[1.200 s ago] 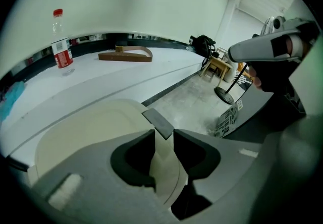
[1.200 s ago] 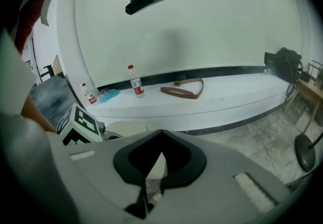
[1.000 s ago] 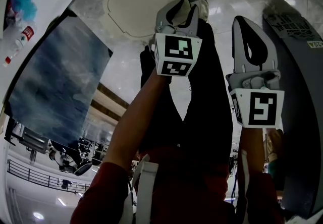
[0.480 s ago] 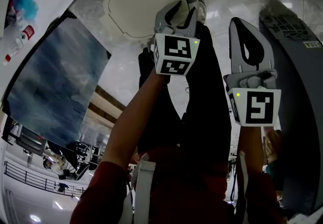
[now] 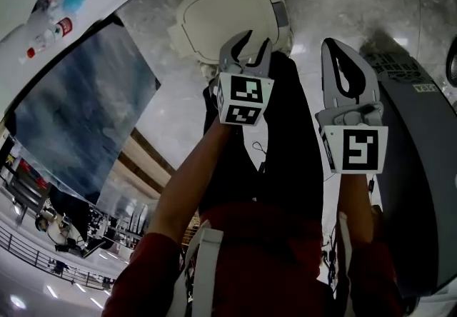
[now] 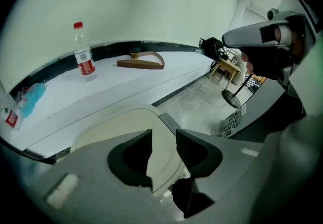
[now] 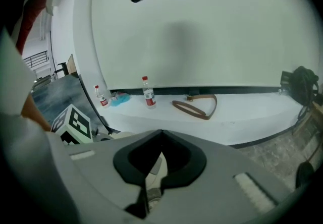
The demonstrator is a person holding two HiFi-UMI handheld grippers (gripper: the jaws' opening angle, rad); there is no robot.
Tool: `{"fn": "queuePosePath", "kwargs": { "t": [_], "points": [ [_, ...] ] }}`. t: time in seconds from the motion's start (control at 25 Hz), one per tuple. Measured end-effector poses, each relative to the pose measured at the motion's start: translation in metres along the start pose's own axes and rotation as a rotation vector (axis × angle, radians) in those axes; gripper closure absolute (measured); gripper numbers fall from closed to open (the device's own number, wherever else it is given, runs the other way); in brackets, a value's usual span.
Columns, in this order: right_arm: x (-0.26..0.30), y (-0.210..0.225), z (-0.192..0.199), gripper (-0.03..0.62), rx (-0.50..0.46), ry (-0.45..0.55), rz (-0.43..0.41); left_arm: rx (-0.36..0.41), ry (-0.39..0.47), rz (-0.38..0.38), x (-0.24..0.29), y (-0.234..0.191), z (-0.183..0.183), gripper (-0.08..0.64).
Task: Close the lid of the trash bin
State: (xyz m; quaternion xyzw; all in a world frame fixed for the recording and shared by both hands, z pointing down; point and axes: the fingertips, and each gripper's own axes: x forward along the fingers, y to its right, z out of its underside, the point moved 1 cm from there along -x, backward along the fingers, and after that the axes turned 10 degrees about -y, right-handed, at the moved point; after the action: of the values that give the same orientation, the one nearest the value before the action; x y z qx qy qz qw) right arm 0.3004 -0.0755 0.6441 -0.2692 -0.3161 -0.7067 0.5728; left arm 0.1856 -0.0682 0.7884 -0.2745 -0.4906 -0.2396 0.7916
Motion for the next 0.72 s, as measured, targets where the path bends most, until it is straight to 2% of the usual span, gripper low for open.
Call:
{"fn": "queuePosePath", "kwargs": {
  "t": [0.24,0.48,0.72],
  "points": [
    [-0.018,-0.024,-0.049,0.592,-0.094,0.028,-0.023,-0.07,0.055,-0.04,-0.065,-0.014,-0.014,0.407],
    [-0.049,-0.047,-0.113,0.592,-0.162,0.091,0.003,-0.149,0.195,-0.1,-0.158,-0.034,-0.037,0.407],
    [-0.087,-0.077,-0.159,0.592,-0.213,0.103,0.033,-0.202,0.331,-0.202,-0.259,-0.08,-0.053,0.407]
  ]
}}
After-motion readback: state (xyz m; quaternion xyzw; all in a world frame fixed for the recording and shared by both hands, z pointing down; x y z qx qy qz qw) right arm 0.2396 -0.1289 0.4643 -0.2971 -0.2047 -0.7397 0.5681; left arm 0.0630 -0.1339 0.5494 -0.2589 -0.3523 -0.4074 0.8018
